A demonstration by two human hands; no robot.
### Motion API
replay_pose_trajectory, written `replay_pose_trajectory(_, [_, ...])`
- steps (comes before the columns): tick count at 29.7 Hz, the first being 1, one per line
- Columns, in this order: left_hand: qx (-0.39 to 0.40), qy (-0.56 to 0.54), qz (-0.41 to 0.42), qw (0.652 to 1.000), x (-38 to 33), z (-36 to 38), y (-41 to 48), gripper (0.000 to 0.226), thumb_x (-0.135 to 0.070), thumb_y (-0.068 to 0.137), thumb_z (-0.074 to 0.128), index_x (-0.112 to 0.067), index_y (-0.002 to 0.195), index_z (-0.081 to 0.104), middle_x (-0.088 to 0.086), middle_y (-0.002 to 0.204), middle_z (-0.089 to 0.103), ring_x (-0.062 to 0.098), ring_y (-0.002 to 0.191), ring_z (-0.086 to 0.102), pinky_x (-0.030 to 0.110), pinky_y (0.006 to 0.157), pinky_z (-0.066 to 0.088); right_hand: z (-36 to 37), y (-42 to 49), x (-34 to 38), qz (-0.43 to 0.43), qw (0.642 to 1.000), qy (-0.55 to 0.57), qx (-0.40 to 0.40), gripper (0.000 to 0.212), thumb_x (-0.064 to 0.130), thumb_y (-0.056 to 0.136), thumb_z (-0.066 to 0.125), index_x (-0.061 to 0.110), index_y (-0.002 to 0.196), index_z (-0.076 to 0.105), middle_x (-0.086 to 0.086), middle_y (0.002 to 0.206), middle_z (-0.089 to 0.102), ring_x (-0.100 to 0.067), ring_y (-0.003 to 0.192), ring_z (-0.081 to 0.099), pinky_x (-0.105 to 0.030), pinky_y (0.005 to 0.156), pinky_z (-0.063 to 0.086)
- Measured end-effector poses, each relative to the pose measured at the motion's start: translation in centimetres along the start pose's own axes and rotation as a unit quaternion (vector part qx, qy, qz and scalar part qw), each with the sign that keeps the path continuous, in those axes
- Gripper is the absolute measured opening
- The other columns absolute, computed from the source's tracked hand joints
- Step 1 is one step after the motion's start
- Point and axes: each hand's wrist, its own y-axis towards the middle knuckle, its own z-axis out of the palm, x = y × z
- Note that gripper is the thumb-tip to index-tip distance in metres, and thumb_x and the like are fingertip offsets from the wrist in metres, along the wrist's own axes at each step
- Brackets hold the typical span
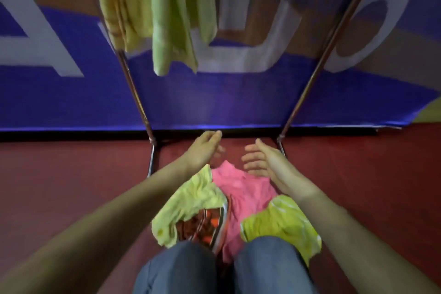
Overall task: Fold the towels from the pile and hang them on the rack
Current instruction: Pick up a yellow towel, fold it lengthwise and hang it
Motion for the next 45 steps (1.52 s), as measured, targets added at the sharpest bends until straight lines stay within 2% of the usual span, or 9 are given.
replay_pose_trajectory(7, [0.072, 0.000, -0.160, 0.984, 14.1, 2.6, 2.0, 0.030, -0.031, 0.097, 0.031, -0.009, 0.106, 0.048, 0.005, 0.081, 0.058, 0.015, 0.068, 0.053, 0.025, 0.063, 0.039, -5.7, 3.3, -14.8, 0.205, 0.976, -0.036, -0.072, 0.032, 0.032, 0.098, 0.030, 0.010, 0.100, 0.053, -0.005, 0.077, 0.058, -0.016, 0.063, 0.056, -0.025, 0.059, 0.045])
replay_pose_trajectory(14, [0.074, -0.003, -0.268, 0.961, 24.1, 4.1, 4.7, 0.031, -0.032, 0.097, 0.032, -0.008, 0.100, 0.051, 0.005, 0.072, 0.055, 0.012, 0.054, 0.054, 0.021, 0.051, 0.042, -7.5, 5.8, -25.3, 0.321, 0.941, -0.060, -0.085, 0.025, 0.029, 0.097, 0.037, 0.012, 0.094, 0.054, -0.006, 0.076, 0.058, -0.017, 0.060, 0.056, -0.025, 0.055, 0.045])
replay_pose_trajectory(20, [0.106, -0.004, -0.302, 0.947, 28.6, 6.0, 5.1, 0.038, -0.031, 0.098, 0.028, -0.016, 0.073, 0.052, 0.004, 0.071, 0.054, 0.018, 0.059, 0.050, 0.010, 0.037, 0.040, -6.2, 7.8, -30.5, 0.333, 0.928, -0.166, -0.021, 0.016, 0.017, 0.095, 0.040, 0.009, 0.096, 0.053, -0.004, 0.070, 0.052, -0.016, 0.059, 0.049, -0.025, 0.056, 0.038])
replay_pose_trajectory(27, [0.118, -0.025, -0.369, 0.922, 32.6, 8.6, 5.1, 0.034, -0.033, 0.098, 0.029, -0.016, 0.075, 0.048, 0.005, 0.069, 0.053, 0.007, 0.040, 0.055, 0.009, 0.035, 0.034, -3.7, 9.9, -35.4, 0.293, 0.923, -0.250, 0.014, 0.026, 0.005, 0.089, 0.050, -0.008, 0.110, 0.060, 0.000, 0.062, 0.047, -0.007, 0.055, 0.038, -0.009, 0.046, 0.031])
replay_pose_trajectory(30, [0.117, -0.011, -0.392, 0.912, 33.8, 9.0, 4.5, 0.032, -0.035, 0.097, 0.030, -0.013, 0.088, 0.051, 0.003, 0.068, 0.053, -0.003, 0.030, 0.049, 0.008, 0.035, 0.035, -3.1, 9.7, -36.6, 0.266, 0.931, -0.250, 0.017, 0.027, -0.002, 0.087, 0.050, -0.011, 0.111, 0.059, -0.016, 0.093, 0.066, -0.010, 0.069, 0.047, -0.004, 0.053, 0.034])
replay_pose_trajectory(33, [0.106, -0.021, -0.395, 0.912, 34.9, 9.3, 3.9, 0.028, -0.029, 0.097, 0.031, -0.008, 0.094, 0.050, 0.004, 0.068, 0.051, -0.004, 0.028, 0.048, 0.008, 0.031, 0.036, -3.4, 9.5, -38.1, 0.246, 0.942, -0.225, -0.046, 0.026, -0.002, 0.085, 0.053, -0.009, 0.109, 0.061, -0.018, 0.104, 0.061, -0.016, 0.088, 0.050, -0.013, 0.069, 0.038])
replay_pose_trajectory(38, [0.132, -0.003, -0.404, 0.905, 36.3, 9.5, 3.3, 0.033, -0.034, 0.097, 0.028, -0.012, 0.087, 0.050, 0.003, 0.068, 0.053, -0.003, 0.030, 0.050, 0.007, 0.035, 0.035, -5.6, 8.2, -39.3, 0.215, 0.938, -0.143, -0.233, 0.018, -0.005, 0.084, 0.049, -0.006, 0.091, 0.065, -0.004, 0.081, 0.058, 0.009, 0.060, 0.055, -0.003, 0.056, 0.038])
replay_pose_trajectory(43, [0.155, -0.016, -0.396, 0.905, 37.4, 10.9, 4.1, 0.034, -0.038, 0.097, 0.026, -0.018, 0.086, 0.052, 0.001, 0.069, 0.056, -0.005, 0.034, 0.052, 0.020, 0.056, 0.037, -8.9, 6.4, -41.8, 0.249, 0.902, -0.104, -0.337, 0.016, 0.003, 0.078, 0.047, 0.011, 0.076, 0.060, -0.008, 0.082, 0.061, -0.016, 0.078, 0.054, -0.027, 0.075, 0.044])
replay_pose_trajectory(45, [0.166, -0.031, -0.388, 0.906, 37.2, 11.4, 4.6, 0.034, -0.039, 0.096, 0.026, -0.017, 0.090, 0.052, 0.001, 0.070, 0.057, -0.004, 0.036, 0.054, 0.020, 0.056, 0.037, -9.4, 5.8, -42.0, 0.266, 0.886, -0.085, -0.371, 0.018, 0.006, 0.075, 0.047, 0.008, 0.079, 0.064, -0.002, 0.074, 0.057, -0.014, 0.071, 0.050, -0.023, 0.067, 0.040])
